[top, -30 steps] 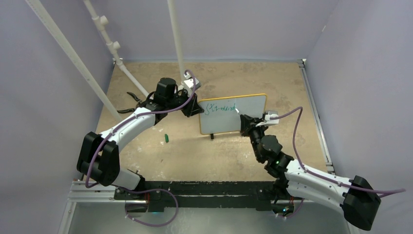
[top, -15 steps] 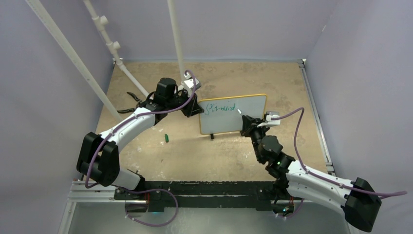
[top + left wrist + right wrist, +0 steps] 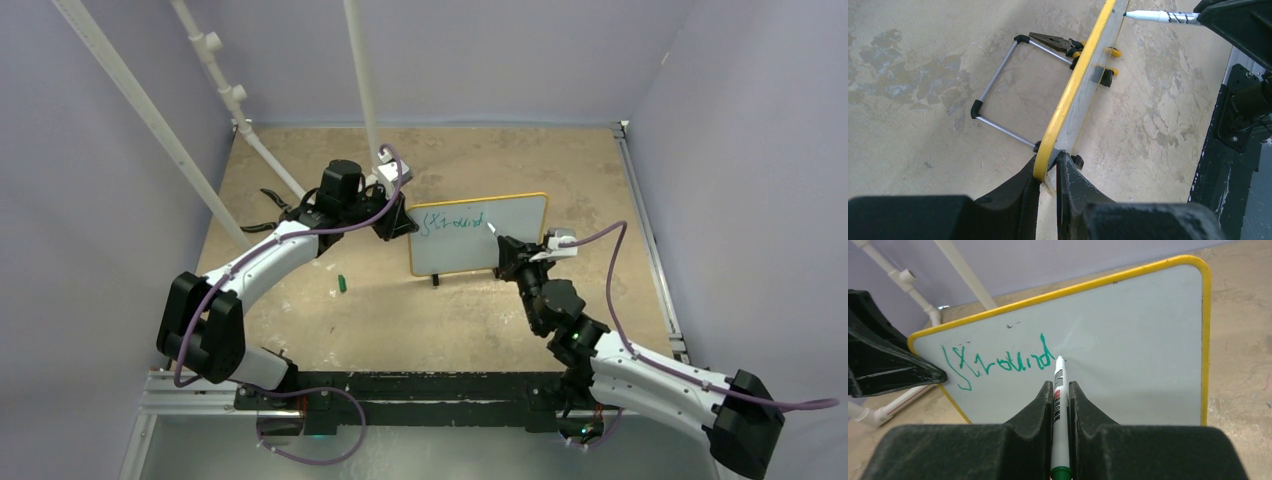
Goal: Write a sentence on the whiteboard
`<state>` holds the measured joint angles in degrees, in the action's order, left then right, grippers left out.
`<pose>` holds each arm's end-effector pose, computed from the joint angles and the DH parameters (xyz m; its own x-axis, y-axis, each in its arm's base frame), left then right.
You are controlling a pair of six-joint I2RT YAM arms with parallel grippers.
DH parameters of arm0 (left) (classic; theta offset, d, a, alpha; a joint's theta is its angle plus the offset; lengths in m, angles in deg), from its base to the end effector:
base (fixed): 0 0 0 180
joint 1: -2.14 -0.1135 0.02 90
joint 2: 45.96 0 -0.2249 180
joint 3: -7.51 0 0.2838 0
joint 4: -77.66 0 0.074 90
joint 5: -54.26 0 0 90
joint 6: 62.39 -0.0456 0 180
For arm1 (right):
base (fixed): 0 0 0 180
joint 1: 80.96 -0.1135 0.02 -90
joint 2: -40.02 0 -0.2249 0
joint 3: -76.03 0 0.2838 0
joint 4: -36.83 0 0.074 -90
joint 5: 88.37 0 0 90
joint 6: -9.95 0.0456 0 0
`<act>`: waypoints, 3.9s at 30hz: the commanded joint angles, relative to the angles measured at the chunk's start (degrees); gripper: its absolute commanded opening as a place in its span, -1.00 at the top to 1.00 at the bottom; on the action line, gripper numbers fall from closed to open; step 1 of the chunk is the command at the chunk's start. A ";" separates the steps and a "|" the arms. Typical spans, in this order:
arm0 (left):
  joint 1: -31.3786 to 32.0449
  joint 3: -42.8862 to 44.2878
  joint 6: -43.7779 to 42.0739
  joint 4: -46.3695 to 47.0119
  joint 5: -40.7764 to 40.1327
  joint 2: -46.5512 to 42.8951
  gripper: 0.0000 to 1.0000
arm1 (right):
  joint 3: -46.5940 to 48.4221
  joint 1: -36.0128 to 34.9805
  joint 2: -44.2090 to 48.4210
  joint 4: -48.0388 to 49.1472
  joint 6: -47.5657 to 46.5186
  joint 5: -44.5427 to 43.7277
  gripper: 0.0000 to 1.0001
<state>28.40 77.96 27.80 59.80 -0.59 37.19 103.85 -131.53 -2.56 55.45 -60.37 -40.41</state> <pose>0.3165 -0.1854 0.2178 -0.4586 0.2233 -0.8601 0.8048 0.5147 -0.2956 0.1738 0.1632 0.2006 -0.0100 0.3816 -0.9243 -0.1550 0.9126 0.3784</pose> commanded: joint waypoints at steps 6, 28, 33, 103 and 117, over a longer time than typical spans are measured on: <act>-0.68 0.52 -3.16 -1.44 -4.27 -1.95 1.00 | 0.82 0.20 4.75 0.99 -1.79 4.31 1.00; -0.95 0.63 -3.26 -1.82 -4.75 -2.03 1.00 | -1.46 3.19 5.25 1.69 -1.22 6.44 1.00; -0.95 0.59 -3.26 -1.82 -4.81 -2.03 1.00 | -1.16 3.63 4.03 3.16 -1.47 8.05 1.00; -1.04 0.83 -3.66 -2.26 -4.92 -2.25 1.00 | -1.03 3.72 0.51 0.15 2.95 4.49 1.00; -1.15 0.76 -3.70 -2.26 -5.16 -2.30 1.00 | -0.73 3.72 1.85 -1.40 3.25 3.66 1.00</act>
<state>28.34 77.96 26.90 57.92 -1.70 36.29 102.74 -128.14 -1.08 54.07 -57.57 -35.32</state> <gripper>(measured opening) 0.144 0.139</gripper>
